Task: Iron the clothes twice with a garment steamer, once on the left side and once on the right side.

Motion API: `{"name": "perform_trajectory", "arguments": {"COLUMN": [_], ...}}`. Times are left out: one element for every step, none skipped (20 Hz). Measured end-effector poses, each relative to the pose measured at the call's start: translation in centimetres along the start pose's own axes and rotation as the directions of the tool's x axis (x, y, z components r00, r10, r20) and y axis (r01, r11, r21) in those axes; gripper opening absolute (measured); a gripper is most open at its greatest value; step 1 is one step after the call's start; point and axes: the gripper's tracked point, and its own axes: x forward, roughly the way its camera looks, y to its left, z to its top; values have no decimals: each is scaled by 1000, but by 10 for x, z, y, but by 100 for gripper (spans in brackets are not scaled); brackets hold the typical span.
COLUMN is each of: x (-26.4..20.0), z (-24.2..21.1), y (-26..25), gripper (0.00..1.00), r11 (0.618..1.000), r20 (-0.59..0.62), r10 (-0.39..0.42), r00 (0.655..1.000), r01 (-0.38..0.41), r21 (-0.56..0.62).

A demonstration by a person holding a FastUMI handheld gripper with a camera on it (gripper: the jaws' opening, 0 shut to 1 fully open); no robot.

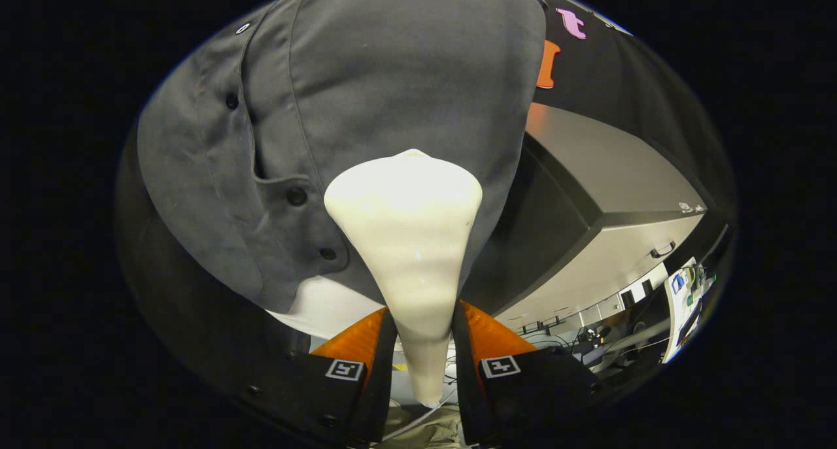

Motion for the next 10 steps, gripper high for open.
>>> {"name": "perform_trajectory", "arguments": {"x": [3, 5, 10, 14, 15, 14, 16, 15, 16, 14], "z": [-5, -9, -16, -22, -25, -28, -32, -34, -36, -37], "y": [2, 3, 2, 1, 5, 8, 6, 3, 1, -1], "gripper": [51, 51, 51, 51, 51, 51, 51, 51, 51, 51], "r11": [1000, 1000, 1000, 1000, 1000, 1000, 1000, 999, 999, 998], "r20": [-10, -19, -27, -36, -45, -52, -55, -59, -56, -52], "r10": [3, 5, 6, 8, 10, 12, 13, 16, 15, 15], "r00": [1000, 1000, 1000, 999, 999, 999, 998, 998, 998, 999], "r01": [-3, -5, -6, -8, -9, -11, -12, -14, -12, -12], "r21": [0, 1, 3, 5, 9, 15, 26, 33, 47, 55]}}
